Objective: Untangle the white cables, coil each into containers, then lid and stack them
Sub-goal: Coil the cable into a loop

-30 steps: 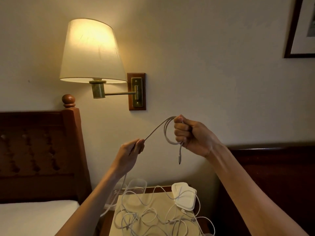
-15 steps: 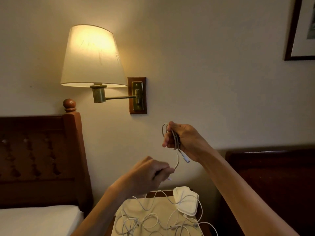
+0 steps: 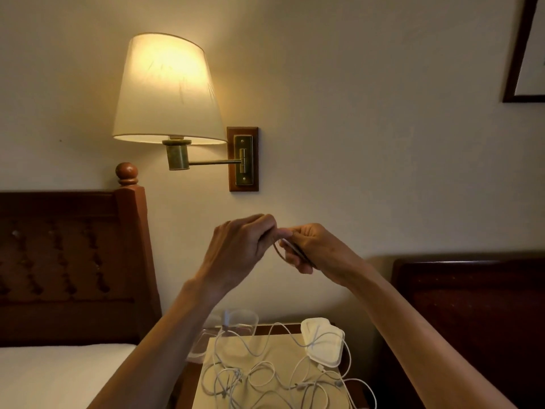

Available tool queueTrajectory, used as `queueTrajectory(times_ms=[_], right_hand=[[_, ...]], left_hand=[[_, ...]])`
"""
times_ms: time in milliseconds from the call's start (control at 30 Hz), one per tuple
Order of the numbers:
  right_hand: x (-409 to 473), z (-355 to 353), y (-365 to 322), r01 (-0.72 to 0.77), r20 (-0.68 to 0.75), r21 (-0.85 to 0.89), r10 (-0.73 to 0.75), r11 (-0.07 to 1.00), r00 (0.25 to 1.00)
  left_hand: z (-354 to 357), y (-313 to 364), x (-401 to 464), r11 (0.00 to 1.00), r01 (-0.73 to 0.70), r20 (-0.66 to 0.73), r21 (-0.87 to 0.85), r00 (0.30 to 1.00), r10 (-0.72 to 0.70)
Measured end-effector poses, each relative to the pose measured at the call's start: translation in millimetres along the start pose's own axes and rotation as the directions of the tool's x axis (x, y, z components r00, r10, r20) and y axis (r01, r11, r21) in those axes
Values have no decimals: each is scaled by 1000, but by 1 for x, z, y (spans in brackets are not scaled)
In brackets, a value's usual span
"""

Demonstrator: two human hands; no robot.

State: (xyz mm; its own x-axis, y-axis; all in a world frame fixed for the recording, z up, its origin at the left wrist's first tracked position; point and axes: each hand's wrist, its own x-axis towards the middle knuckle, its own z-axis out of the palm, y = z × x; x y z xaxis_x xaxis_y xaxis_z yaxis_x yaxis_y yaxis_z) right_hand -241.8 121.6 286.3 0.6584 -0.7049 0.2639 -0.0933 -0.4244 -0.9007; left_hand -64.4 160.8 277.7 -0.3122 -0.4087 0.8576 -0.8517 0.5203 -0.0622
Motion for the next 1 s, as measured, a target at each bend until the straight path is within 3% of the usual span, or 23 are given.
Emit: queueTrajectory(times_ms=[133,233,333,533,600,733,867,1000], right_hand=[[0,-3,-4,-55,72,93,48,994,996],[2,-9,-4,-97,106,128,83,987,991],[2,-12,-2,-115,128,162,95,980,987],[9,-10,1,-123,37,184,119,975,992],[11,-8,3,-113,11,186,113,976,994],[15,0,12,-75,-55,189,87,979,995],[15,0,22,-28,-98,108,39,994,994],[10,-6,19,-134,89,399,107,907,990]], left_hand=[[6,-7,-5,914,230,63,-335,973,-222],[5,2,-9,686,453,347,-570,889,-298],[7,6,-14,511,592,499,-623,804,-323],[9,8,-11,241,714,646,-657,698,-309],[11,10,-9,246,718,633,-651,692,-346],[21,19,-6,339,691,467,-639,698,-542],[29,21,-9,379,648,337,-661,707,-621],[33,19,-11,378,640,333,-669,713,-617]])
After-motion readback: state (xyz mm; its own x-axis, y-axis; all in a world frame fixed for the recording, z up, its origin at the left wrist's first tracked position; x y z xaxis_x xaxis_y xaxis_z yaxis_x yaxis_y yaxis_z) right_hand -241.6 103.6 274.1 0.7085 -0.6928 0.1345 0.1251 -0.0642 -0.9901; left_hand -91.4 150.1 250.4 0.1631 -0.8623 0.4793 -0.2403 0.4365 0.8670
